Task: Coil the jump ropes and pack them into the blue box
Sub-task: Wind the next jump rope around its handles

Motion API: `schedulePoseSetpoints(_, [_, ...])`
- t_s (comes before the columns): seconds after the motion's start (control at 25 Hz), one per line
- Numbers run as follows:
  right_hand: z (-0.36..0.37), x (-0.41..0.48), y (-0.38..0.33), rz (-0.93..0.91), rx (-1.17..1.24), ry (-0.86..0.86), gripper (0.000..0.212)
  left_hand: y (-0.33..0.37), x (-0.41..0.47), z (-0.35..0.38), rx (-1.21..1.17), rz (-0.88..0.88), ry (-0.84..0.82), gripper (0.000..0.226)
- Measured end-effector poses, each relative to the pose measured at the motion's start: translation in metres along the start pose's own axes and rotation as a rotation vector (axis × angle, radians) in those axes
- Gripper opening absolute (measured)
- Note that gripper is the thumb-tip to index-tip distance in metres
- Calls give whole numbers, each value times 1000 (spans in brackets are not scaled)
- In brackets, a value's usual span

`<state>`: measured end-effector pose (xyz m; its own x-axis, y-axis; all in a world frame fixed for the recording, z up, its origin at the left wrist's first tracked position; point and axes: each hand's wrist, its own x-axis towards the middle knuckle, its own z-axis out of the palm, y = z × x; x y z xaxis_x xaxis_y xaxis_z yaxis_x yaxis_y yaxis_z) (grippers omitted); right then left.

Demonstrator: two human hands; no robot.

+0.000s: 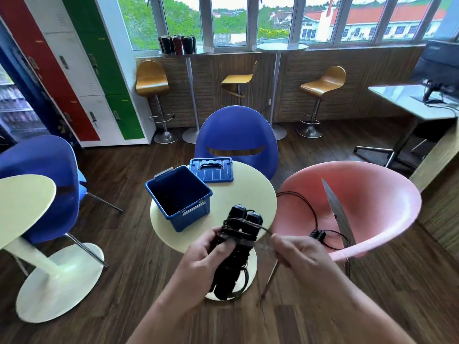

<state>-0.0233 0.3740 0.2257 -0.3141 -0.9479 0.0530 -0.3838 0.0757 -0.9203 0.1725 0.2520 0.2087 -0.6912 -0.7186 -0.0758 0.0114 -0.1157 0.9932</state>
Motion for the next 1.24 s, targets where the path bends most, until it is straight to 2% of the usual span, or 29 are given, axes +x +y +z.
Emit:
schedulePoseSetpoints(0.08, [-17, 7, -3, 6, -47, 57, 69, -2, -3, 4, -54, -24, -47, 37])
schedulePoseSetpoints(0.16, [-32, 13, -9, -1, -141, 31, 65, -2, -5, 6, -100, -33, -55, 36])
schedulePoseSetpoints(0.32, [-43, 15, -7, 24, -161, -76, 23, -2, -6, 5, -151, -21, -107, 44])
schedulePoseSetpoints(0.4, [-41, 13, -7, -39, -87, -19, 22, -3, -5, 7, -141, -21, -85, 43])
schedulePoseSetpoints(0.52, [-36, 10, -11, -92, -37, 16, 31, -6, -3, 6, -84, -17, -36, 41])
schedulePoseSetpoints(0.64, [-25, 10, -18, -47, -40, 8, 29, -6, -3, 7, 8, -7, 14, 36])
schedulePoseSetpoints(0.8, [7, 2, -23, 10, -48, -156, 10, -6, 0, 12, 369, 99, 229, 28])
schedulePoseSetpoints(0.84, [13, 0, -22, 12, -7, -211, 15, -5, 2, 12, 383, 102, 269, 26])
schedulePoseSetpoints(0.92, [17, 0, -14, 37, 67, -237, 31, -3, 4, 8, 309, 71, 297, 21])
schedulePoseSetpoints(1.0, [12, 4, -4, 73, 177, -126, 36, 1, 4, 5, 151, 0, 263, 15])
schedulePoseSetpoints(1.08, [6, 6, 1, 97, 247, -56, 25, 6, 2, 8, 24, -61, 203, 18])
schedulePoseSetpoints(1.24, [5, 8, 1, 86, 218, -63, 12, 12, 2, 20, -85, -123, 161, 25])
